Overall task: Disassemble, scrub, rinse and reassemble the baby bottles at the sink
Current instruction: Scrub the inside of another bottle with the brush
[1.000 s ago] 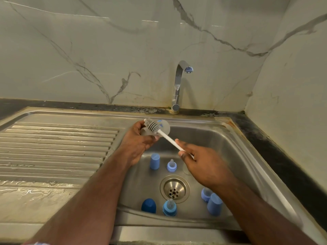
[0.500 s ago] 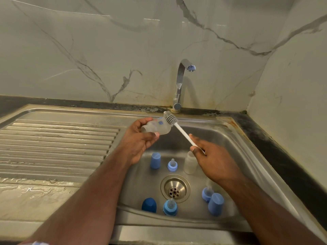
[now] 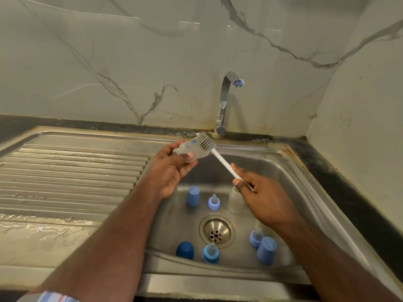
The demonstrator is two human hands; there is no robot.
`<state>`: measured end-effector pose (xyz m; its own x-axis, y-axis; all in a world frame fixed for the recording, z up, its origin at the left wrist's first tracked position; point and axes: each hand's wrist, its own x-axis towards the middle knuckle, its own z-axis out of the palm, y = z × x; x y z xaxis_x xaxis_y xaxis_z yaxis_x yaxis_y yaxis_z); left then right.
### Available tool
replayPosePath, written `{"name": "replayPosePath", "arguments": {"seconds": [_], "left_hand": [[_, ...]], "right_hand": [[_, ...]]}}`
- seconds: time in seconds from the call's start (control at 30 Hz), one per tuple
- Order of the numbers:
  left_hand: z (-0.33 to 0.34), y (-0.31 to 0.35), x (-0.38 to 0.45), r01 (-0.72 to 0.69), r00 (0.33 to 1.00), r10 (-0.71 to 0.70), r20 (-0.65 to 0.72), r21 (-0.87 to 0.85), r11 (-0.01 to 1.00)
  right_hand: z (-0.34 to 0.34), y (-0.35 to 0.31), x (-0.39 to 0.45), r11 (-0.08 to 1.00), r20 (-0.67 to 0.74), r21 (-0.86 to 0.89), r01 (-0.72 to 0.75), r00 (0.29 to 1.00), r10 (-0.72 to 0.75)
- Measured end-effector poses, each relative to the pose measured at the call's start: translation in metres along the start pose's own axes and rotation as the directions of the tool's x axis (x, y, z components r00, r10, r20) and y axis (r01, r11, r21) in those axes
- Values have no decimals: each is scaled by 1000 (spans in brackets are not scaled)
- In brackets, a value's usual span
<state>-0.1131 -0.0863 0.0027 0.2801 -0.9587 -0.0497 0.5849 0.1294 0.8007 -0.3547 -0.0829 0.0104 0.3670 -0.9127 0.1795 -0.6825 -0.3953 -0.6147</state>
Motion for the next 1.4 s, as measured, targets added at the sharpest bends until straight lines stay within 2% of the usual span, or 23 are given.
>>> {"name": "replayPosePath", "arguments": {"seconds": [0.1,0.27,0.43,0.67,0.83,0.97,1.1,1.27,1.4], "left_hand": [[0,-1,0,-9,1000,9,14,20,1000],[1,-3,-1,-22,998,17,61,78,997],[4,-5,-3,0,998,-11,60,182,983],[2,-8,1,-12,998,2,64,154,988],[3,-9,1,-12,1000,7,21,226,974],[2,-7,1,-10,1000,6,16,210,978],[3,-7,0,-12,1000,12,2,243,970],[1,-7,2,-5,1000,5,-3,197,980],[3,-6,-1,-1,1000,0,5,215,977]], "right_hand": [[-6,5,5,999,-71,21,-46,996,48],[-2,-3,-1,999,-32,49,21,999,-20],[0,-5,-1,1000,-10,14,16,1000,-16],[4,-14,-8,996,55,-27,82,995,-80],[-3,-1,4,998,-28,-64,-18,999,16],[3,-10,-6,999,53,16,40,998,-41],[1,-5,3,999,-16,-39,-8,1000,8],[3,-9,-6,999,44,5,43,998,-44],[0,-4,3,999,-8,-46,-23,1000,23]]}}
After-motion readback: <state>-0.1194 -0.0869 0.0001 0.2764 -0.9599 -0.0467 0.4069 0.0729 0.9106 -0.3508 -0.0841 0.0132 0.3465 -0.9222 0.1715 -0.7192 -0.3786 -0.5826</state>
